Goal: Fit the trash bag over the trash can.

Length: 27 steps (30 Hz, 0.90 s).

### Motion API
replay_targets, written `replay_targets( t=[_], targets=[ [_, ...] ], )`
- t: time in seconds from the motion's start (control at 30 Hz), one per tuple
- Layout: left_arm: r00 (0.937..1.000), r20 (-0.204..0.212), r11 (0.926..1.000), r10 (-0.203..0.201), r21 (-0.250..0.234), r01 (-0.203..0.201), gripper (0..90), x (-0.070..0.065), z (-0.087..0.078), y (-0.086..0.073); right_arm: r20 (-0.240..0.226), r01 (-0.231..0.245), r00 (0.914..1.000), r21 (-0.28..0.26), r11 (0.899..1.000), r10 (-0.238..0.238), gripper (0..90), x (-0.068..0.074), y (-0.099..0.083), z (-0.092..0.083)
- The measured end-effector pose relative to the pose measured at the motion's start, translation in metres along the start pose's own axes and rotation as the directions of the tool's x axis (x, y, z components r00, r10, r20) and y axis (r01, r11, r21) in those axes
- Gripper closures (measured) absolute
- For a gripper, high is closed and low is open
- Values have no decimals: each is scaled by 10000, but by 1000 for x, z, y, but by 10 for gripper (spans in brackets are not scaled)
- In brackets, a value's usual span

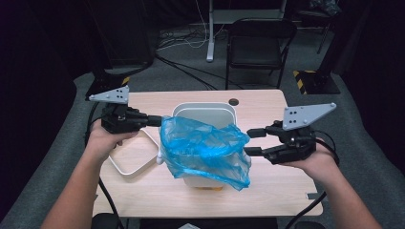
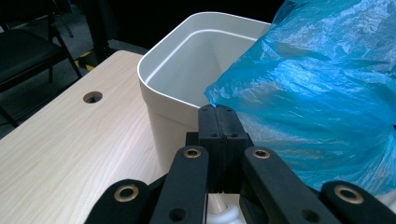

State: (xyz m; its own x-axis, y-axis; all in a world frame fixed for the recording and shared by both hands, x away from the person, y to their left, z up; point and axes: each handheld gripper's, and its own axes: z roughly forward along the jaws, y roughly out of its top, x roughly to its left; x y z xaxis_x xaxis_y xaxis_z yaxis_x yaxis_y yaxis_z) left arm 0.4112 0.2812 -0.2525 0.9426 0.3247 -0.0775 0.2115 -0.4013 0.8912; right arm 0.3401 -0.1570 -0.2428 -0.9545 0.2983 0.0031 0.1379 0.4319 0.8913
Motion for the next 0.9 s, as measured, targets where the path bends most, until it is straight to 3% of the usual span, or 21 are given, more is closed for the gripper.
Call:
replay_targets(
  t=[0.13, 0.3, 0.57, 0.7, 0.9],
  targets=[
    [10000, 11, 10000, 50, -41, -50, 896, 0, 0, 1, -465, -201, 9987, 18, 9998, 201, 614, -5, 5, 6],
    [10000, -67, 10000, 41, -86, -41, 895, 2, 0, 2, -349, -28, 9994, 52, 10000, 30, 806, -9, 12, 11],
    [9996, -293, 9996, 53, -258, -61, 896, 5, -6, 6, 675, 518, 9963, 231, 9984, -533, 883, -18, 22, 17],
    [9989, -462, 9994, 73, -349, -89, 896, 8, -9, 9, 1514, 793, 9850, 304, 9964, -830, 887, -24, 27, 18],
    [9979, -644, 9987, -14, -512, -19, 896, 13, -13, 11, 2216, 831, 9714, 205, 9963, -856, 890, -38, 31, 19]
  ],
)
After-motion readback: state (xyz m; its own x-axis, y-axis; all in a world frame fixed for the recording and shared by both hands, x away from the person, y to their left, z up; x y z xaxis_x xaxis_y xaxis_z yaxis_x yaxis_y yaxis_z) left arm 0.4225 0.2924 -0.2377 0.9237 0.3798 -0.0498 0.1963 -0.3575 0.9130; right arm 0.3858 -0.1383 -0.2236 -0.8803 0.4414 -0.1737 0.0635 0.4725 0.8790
